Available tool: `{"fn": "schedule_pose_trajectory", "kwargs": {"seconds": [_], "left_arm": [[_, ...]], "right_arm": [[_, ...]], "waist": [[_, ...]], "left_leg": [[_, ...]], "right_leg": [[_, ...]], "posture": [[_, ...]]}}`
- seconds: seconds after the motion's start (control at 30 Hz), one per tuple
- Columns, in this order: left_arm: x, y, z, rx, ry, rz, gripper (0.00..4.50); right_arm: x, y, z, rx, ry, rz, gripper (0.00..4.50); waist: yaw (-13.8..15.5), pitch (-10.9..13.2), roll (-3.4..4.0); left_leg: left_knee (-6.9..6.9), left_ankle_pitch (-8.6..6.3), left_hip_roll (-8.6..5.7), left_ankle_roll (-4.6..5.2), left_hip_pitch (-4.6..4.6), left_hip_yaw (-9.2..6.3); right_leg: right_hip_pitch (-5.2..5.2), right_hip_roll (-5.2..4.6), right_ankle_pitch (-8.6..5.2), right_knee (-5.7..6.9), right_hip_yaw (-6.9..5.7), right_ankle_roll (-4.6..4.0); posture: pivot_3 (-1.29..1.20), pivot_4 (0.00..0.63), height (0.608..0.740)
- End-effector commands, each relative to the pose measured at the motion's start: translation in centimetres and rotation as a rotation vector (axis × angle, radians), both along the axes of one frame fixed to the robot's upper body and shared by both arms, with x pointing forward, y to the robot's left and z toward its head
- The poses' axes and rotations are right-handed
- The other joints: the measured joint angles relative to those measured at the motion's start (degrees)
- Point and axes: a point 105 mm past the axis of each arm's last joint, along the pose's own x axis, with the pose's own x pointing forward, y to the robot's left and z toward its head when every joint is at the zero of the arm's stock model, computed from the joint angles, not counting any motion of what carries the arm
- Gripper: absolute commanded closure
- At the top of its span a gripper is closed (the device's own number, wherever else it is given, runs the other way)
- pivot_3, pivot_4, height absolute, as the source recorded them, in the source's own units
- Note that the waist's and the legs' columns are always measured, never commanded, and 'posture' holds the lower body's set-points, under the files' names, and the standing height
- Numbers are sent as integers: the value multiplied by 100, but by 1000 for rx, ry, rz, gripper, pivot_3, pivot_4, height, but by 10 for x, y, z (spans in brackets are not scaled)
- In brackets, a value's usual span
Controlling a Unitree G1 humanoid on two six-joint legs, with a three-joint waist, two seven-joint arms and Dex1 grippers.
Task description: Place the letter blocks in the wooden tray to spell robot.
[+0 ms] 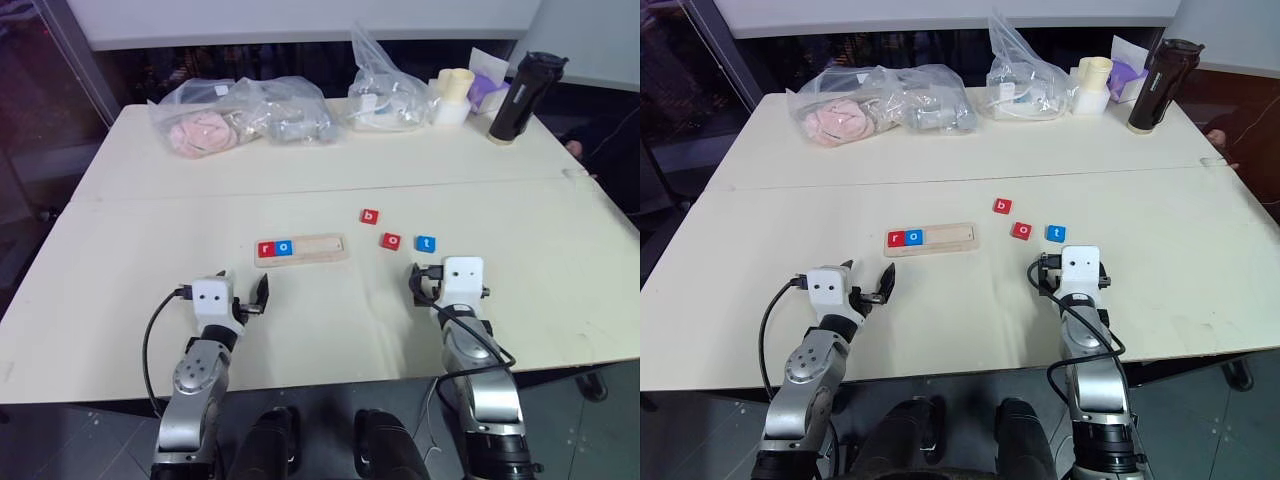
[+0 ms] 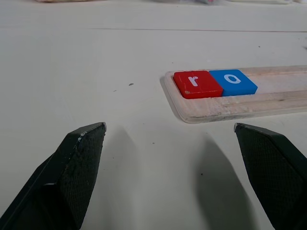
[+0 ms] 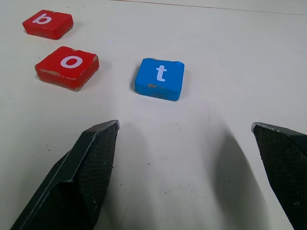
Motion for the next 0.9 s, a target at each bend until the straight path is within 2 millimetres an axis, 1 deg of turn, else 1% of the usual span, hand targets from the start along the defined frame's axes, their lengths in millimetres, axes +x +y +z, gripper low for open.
{"fn": "schedule_pose_trajectory", "kwargs": {"seconds": [0.03,0.9], "left_arm": [[-2,-1,3,-5,-9,0,0],[-3,-3,2,-6,-15,-17,0]], "right_arm": [[-3,-4,-4,-7,26,-11,15],[-4,-1,-5,-13,34,6,15]], "waist": [[1,0,0],[-4,0,0]], "left_leg": [[0,0,0,0,0,0],[-18,0,0,0,-4,0]], "right_leg": [[0,0,0,0,0,0],[-8,-3,0,-11,-1,0]], "posture": [[0,150,738],[0,150,738]]}}
